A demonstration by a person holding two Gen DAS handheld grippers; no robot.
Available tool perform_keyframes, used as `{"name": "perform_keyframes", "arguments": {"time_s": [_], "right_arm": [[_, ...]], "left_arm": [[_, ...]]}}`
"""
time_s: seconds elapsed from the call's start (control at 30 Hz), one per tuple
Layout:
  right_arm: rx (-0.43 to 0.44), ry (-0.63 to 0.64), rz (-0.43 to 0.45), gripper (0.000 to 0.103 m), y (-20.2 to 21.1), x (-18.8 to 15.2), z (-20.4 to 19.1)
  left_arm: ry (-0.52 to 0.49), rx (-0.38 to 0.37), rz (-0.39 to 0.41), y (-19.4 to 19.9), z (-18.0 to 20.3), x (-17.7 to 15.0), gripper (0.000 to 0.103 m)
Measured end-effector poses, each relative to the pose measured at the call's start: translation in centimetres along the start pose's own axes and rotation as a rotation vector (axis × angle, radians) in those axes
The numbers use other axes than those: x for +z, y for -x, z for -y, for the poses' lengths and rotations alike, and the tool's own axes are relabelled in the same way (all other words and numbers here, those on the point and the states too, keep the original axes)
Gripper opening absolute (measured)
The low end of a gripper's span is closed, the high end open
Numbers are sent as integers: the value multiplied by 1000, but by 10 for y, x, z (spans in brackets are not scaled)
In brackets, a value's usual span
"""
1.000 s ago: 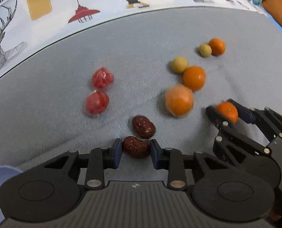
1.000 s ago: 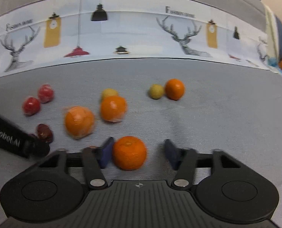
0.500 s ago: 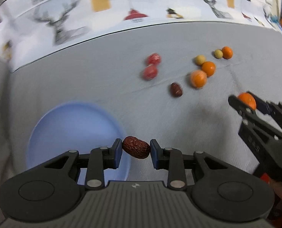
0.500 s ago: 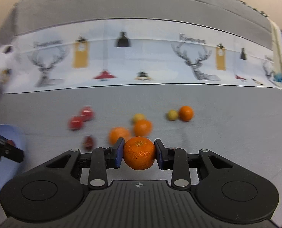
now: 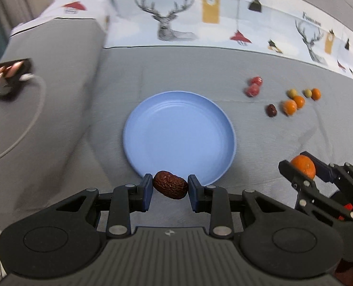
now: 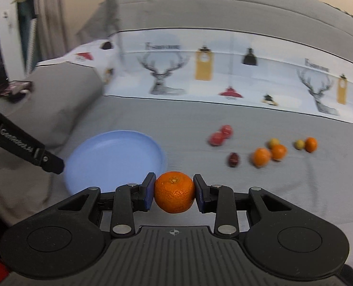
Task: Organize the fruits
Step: 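Carry the jujube and tangerine over the blue plate and release both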
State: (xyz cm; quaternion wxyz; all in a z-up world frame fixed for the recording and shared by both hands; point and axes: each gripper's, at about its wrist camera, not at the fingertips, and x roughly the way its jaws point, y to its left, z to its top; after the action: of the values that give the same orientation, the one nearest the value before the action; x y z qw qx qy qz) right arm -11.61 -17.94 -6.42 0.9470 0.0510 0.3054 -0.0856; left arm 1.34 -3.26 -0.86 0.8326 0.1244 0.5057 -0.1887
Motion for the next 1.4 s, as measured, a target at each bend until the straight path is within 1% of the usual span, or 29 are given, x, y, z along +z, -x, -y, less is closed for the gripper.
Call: {"name": "perform_keyframes", "arguments": {"time_s": [0.2, 0.47, 1.4], "right_arm": [[21, 46, 13, 36, 15, 1, -24], [30, 80, 17, 36, 24, 1, -36], [36, 89, -24, 36, 12, 1, -39]], "left_arm": [[38, -5, 30, 18, -19, -15, 35], [64, -12, 67, 31, -31, -23, 35], [78, -16, 49, 14, -36, -16, 35]]}}
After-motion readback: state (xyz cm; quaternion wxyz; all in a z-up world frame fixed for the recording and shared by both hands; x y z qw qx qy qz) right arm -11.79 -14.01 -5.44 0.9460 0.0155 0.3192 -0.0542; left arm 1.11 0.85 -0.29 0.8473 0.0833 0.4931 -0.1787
